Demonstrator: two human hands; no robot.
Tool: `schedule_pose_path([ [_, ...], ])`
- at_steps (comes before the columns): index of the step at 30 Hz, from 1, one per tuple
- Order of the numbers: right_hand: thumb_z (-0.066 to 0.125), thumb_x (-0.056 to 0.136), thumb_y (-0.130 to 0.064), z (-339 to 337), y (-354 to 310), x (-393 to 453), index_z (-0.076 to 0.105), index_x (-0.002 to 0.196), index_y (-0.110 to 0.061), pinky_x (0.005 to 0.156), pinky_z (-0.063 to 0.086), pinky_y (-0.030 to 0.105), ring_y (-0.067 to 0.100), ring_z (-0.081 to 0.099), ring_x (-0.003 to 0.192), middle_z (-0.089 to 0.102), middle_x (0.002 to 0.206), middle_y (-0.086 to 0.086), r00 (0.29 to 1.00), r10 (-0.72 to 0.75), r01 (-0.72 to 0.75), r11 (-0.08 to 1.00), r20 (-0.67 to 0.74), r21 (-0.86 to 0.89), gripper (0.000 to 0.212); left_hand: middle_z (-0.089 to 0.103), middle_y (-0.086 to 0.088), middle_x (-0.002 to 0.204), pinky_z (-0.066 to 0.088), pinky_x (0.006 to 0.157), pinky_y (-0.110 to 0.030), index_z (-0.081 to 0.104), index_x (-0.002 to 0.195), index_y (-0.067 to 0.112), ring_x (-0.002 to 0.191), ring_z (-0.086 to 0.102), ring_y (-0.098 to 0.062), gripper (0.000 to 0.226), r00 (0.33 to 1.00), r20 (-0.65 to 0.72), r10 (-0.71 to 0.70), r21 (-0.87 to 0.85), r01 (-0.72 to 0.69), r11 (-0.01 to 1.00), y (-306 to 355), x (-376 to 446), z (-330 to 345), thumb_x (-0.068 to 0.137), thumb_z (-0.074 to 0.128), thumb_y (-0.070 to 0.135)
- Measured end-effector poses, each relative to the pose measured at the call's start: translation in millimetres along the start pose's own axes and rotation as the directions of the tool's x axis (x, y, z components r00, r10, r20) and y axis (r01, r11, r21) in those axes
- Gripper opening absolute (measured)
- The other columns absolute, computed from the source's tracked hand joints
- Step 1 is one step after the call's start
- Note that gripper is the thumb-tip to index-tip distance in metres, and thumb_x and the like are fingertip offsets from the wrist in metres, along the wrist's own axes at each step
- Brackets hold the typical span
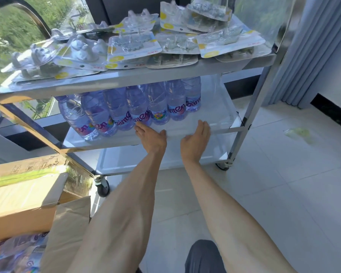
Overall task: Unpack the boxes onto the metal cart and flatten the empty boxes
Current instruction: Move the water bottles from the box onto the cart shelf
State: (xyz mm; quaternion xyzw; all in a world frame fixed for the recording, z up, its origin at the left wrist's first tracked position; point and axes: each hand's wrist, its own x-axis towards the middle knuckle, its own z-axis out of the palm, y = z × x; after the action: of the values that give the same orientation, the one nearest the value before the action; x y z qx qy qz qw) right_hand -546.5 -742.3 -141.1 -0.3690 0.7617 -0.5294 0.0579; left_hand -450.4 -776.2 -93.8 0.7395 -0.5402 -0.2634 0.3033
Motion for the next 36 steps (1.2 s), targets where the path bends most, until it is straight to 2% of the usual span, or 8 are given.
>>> schedule_pose_path([
  [4,0.054,0.068,0.011,-5.5,3.4,-48.6,0.055,0.127,0.002,0.107,0.034,0.045,0.039,0.044,0.131,0.049,0.141,0.022,0.998,0.063,-0.063,0.998,0.026,0.001,0.06,0.056,-0.016,0.132,0.043,0.095,-0.042,0.051,0.136,0.009,0.121,0.053,-0.037,0.044,0.976,-0.11,0.19,0.082,-0.181,0.98,-40.6,-6.2,-42.8,0.092,0.054,0.011],
  [12,0.055,0.074,0.007,26.9,-81.0,-168.4,0.063,0.111,0.003,0.084,0.038,0.042,0.041,0.058,0.103,0.062,0.111,0.023,0.939,0.109,-0.133,0.99,0.328,0.053,0.038,0.068,-0.012,0.116,0.047,0.088,-0.038,0.067,0.119,0.015,0.108,0.062,-0.034,0.036,0.95,-0.285,0.129,0.23,-0.063,0.971,-153.7,-18.3,-158.6,0.089,0.047,0.012],
  [22,0.05,0.093,-0.004,113.9,-210.9,-330.8,0.067,0.106,-0.007,0.076,0.053,0.037,0.031,0.065,0.093,0.071,0.099,0.013,0.827,-0.048,-0.054,0.985,0.56,0.164,0.021,0.069,-0.018,0.099,0.042,0.081,-0.032,0.069,0.096,0.011,0.096,0.06,-0.035,0.025,0.801,-0.498,-0.331,-0.119,0.315,0.942,-346.8,-17.3,-299.5,0.08,0.051,0.009],
  [26,0.053,0.087,0.0,158.2,-232.0,-398.6,0.064,0.115,-0.009,0.078,0.052,0.024,0.025,0.066,0.097,0.068,0.106,0.01,0.562,-0.117,0.039,0.993,0.819,0.115,0.031,0.068,-0.021,0.11,0.046,0.09,-0.036,0.071,0.105,0.009,0.109,0.062,-0.037,0.026,0.664,-0.418,-0.62,-0.221,0.588,0.778,-436.2,-19.5,-307.1,0.083,0.056,0.008],
  [29,0.05,0.088,-0.006,177.4,-218.6,-446.9,0.063,0.123,-0.009,0.098,0.042,0.027,0.032,0.057,0.12,0.063,0.126,0.016,0.28,0.063,0.135,0.985,0.958,-0.104,0.038,0.065,-0.023,0.119,0.047,0.096,-0.038,0.069,0.113,0.005,0.116,0.059,-0.038,0.03,0.602,-0.282,-0.747,-0.259,0.702,0.664,-488.1,-21.2,-286.2,0.085,0.062,0.014],
  [31,0.051,0.091,-0.011,180.2,-196.8,-475.3,0.059,0.124,-0.005,0.101,0.042,0.031,0.034,0.054,0.126,0.059,0.131,0.019,0.208,0.211,0.177,0.952,0.955,-0.249,0.035,0.062,-0.025,0.126,0.046,0.097,-0.04,0.064,0.121,-0.002,0.121,0.056,-0.038,0.038,0.546,-0.187,-0.817,-0.265,0.773,0.577,-513.5,-21.2,-272.5,0.087,0.065,0.015],
  [34,0.05,0.095,-0.015,182.2,-173.5,-487.9,0.059,0.127,-0.004,0.104,0.043,0.035,0.033,0.051,0.129,0.057,0.134,0.015,0.233,0.38,0.254,0.865,0.895,-0.433,0.035,0.057,-0.022,0.135,0.042,0.101,-0.038,0.054,0.134,-0.002,0.126,0.053,-0.037,0.048,0.447,-0.123,-0.886,-0.296,0.836,0.463,-549.8,-14.6,-254.1,0.089,0.064,0.015],
  [36,0.047,0.096,-0.016,191.1,-171.2,-482.0,0.057,0.128,0.0,0.103,0.043,0.038,0.033,0.05,0.127,0.056,0.132,0.016,0.353,0.362,0.173,0.881,0.863,-0.44,0.037,0.058,-0.02,0.134,0.043,0.104,-0.04,0.053,0.135,0.0,0.125,0.054,-0.037,0.051,0.383,-0.103,-0.918,-0.353,0.849,0.394,-579.0,-11.0,-239.9,0.087,0.064,0.016],
])
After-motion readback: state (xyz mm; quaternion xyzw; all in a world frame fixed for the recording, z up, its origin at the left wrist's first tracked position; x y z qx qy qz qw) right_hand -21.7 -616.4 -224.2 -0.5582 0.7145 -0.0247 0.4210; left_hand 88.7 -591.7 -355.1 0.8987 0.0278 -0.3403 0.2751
